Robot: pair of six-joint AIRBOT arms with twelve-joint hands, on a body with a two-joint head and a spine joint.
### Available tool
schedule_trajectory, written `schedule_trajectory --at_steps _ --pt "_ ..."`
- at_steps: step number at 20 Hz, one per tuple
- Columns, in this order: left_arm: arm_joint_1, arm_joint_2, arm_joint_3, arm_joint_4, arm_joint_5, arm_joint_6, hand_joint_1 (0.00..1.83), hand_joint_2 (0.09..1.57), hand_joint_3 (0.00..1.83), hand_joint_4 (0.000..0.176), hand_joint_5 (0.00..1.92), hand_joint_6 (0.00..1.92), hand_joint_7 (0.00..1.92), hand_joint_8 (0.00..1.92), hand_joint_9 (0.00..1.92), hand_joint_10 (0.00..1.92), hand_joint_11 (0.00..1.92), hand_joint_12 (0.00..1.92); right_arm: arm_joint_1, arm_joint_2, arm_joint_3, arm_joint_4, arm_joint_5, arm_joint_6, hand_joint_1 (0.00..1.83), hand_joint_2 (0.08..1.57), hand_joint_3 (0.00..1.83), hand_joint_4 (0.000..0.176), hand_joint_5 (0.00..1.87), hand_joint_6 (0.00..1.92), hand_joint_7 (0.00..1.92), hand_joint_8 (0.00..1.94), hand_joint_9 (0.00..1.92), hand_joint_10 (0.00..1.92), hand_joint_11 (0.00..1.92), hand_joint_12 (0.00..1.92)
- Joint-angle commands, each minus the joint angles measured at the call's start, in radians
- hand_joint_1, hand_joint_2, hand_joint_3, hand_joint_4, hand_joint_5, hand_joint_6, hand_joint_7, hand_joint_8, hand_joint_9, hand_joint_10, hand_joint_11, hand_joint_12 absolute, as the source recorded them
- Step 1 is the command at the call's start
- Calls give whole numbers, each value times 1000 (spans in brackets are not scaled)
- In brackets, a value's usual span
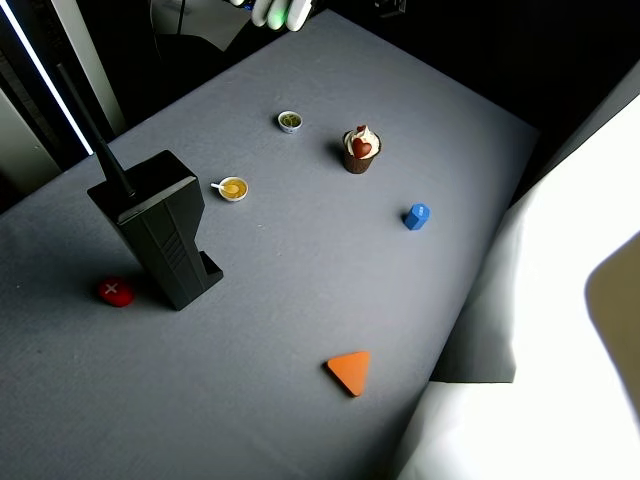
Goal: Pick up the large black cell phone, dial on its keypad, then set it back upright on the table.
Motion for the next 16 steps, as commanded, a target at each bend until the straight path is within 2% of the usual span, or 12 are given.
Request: schedule_trajectory --at_steps 1,3,5,6,10,11,12,13,16 --pt "-26 12 -5 -100 -41 -7 93 1241 1 0 359 2 351 4 273 6 0 596 8 13 -6 103 101 5 203 1081 0 0 238 2 274 4 228 9 0 535" --pt "-26 10 -6 -100 -28 -23 106 1213 0 0 342 0 323 2 240 2 0 518 36 17 -76 299 63 -17 77 1052 0 1 173 0 190 0 173 0 0 414" --pt "-26 8 -7 -100 -25 -14 74 1215 0 0 316 0 302 0 218 1 0 458 71 20 -143 444 38 -47 53 1044 0 2 163 0 175 0 162 0 0 391" --pt "-26 8 -7 -99 -29 -9 49 1209 0 0 296 4 294 0 197 2 0 380 80 20 -167 467 32 -50 2 1014 0 8 123 0 151 0 149 0 0 379" --pt "-27 8 -9 -91 0 -32 5 1225 1 0 240 0 238 0 162 0 0 272 87 24 -242 473 20 -50 28 998 0 0 60 1 111 3 119 3 0 329" --pt "-27 8 -9 -91 12 -41 6 1231 2 0 251 4 245 3 168 2 0 276 87 23 -251 478 14 -50 93 993 0 0 65 3 112 3 129 6 0 333" --pt "-26 8 -8 -88 29 -61 5 1230 1 0 289 11 253 3 178 4 0 319 87 23 -265 500 0 -49 139 996 0 0 35 2 89 2 104 2 0 258" --pt "-26 7 -9 -83 39 -77 17 1228 0 0 305 9 262 4 194 6 0 357 87 22 -274 521 -16 -45 187 987 0 0 34 2 105 5 103 2 0 263" --pt "-22 2 -13 -58 55 -114 1 1240 2 0 233 0 251 4 171 2 0 307 87 21 -288 578 -79 -22 320 959 0 0 80 7 123 3 125 4 0 343"
